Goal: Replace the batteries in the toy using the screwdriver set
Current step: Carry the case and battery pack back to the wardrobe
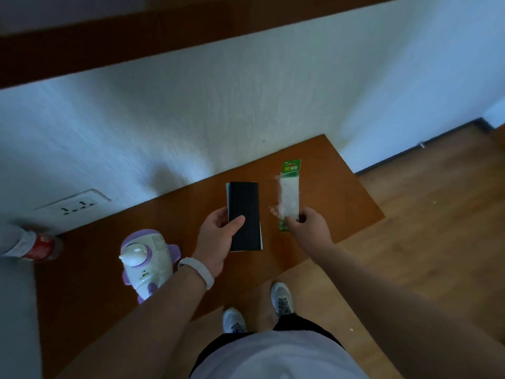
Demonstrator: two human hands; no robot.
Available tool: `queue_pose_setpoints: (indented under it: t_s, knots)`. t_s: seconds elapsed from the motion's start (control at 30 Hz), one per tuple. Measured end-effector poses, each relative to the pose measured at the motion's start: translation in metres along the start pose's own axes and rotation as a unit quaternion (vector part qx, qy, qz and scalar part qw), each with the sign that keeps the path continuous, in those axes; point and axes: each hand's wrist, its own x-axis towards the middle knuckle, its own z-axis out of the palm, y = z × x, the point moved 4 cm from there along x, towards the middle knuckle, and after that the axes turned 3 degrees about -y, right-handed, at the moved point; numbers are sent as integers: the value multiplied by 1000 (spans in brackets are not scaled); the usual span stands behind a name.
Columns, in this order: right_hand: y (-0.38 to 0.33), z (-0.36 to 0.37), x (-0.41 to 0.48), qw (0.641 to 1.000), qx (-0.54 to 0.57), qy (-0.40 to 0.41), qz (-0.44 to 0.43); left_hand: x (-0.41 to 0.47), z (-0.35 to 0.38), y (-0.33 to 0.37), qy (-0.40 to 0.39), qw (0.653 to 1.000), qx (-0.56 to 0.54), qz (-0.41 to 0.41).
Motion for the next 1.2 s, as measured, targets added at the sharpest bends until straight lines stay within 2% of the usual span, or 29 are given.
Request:
queue_pose_setpoints:
  t_s: [0.23,0.63,0.83,1.2]
  knots:
    - [-10,-16,-46,999,-19,47,-14,1,28,-1,-68,998,14,2]
    - [25,-100,-100,980,120,159,-18,-19,109,7,-117,992,46,20]
    - [82,-190,-136,955,199,221,-8,-44,203,-3,-136,990,41,23]
    - [224,-372,-213,907,258,331,11,-115,437,-53,-263,959,106,29]
